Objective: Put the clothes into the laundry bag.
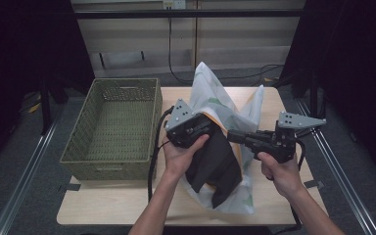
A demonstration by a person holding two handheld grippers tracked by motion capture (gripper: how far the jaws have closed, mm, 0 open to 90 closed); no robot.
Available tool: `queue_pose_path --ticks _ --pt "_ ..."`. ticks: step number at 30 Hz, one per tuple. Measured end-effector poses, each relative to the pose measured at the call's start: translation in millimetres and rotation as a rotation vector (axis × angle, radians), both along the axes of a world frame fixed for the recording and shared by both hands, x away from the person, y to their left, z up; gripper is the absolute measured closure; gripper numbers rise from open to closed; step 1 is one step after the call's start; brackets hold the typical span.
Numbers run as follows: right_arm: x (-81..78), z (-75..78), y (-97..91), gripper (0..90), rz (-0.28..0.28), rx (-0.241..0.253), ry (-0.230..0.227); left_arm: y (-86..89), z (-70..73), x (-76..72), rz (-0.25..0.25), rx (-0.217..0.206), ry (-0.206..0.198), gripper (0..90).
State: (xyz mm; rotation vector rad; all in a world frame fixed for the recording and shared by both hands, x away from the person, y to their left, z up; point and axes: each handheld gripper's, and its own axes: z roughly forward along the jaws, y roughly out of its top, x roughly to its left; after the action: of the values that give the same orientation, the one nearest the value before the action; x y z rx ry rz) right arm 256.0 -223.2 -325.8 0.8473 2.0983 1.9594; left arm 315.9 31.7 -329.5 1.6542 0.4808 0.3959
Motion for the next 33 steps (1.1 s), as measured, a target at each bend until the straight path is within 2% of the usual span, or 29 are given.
queue_pose_path --ticks 2,3,6,8,10,14,17,19,21,24,26,30,31,33 --pt "-0.1 -1.0 3.0 90.0 -0.005 -0.013 -0.001 -1.8 -3.5 2.4 0.014 0.052 0.012 77.1" --pt "1.3 -3.9 3.5 90.0 -0.015 -0.030 0.003 -4.6 -10.2 5.1 0.015 0.069 0.017 76.8" --pt "9.0 -22.5 1.1 90.0 -0.046 -0.071 0.057 -13.5 -41.0 16.6 0.013 0.130 0.068 76.0" --pt "12.5 -33.7 -1.5 90.0 -0.061 -0.105 0.087 -20.6 -67.2 25.3 0.000 0.134 0.116 75.6" --pt "15.6 -45.5 -7.3 90.0 -0.080 -0.127 0.117 -26.6 -86.0 29.6 -0.003 0.162 0.142 75.1" --pt "19.2 -59.0 -13.8 90.0 -0.093 -0.147 0.150 -32.3 -112.6 32.2 -0.021 0.196 0.184 74.3" --pt "20.3 -64.8 -13.6 90.0 -0.091 -0.162 0.159 -35.9 -122.1 31.2 -0.018 0.233 0.181 73.4" --pt "21.0 -66.9 -12.2 90.0 -0.093 -0.176 0.159 -38.9 -129.1 31.9 -0.022 0.276 0.171 72.0" --pt "21.9 -70.1 -10.3 90.0 -0.090 -0.186 0.162 -40.0 -136.3 31.8 -0.013 0.292 0.169 71.1" --pt "22.7 -75.5 -8.0 90.0 -0.088 -0.209 0.173 -33.9 -144.4 33.3 -0.009 0.235 0.207 66.1" --pt "24.3 -81.5 -7.6 90.0 -0.084 -0.217 0.190 -27.2 -141.1 34.1 -0.009 0.216 0.229 55.6" --pt "27.0 -91.6 -7.9 90.0 -0.083 -0.235 0.213 -15.3 -128.2 28.8 -0.015 0.204 0.235 33.9" --pt "27.5 -92.9 -7.9 90.0 -0.080 -0.240 0.213 -11.5 -124.3 26.4 -0.017 0.215 0.232 29.8" --pt "27.6 -93.2 -8.4 90.0 -0.084 -0.240 0.216 -4.4 -117.7 20.0 -0.018 0.208 0.210 24.3"
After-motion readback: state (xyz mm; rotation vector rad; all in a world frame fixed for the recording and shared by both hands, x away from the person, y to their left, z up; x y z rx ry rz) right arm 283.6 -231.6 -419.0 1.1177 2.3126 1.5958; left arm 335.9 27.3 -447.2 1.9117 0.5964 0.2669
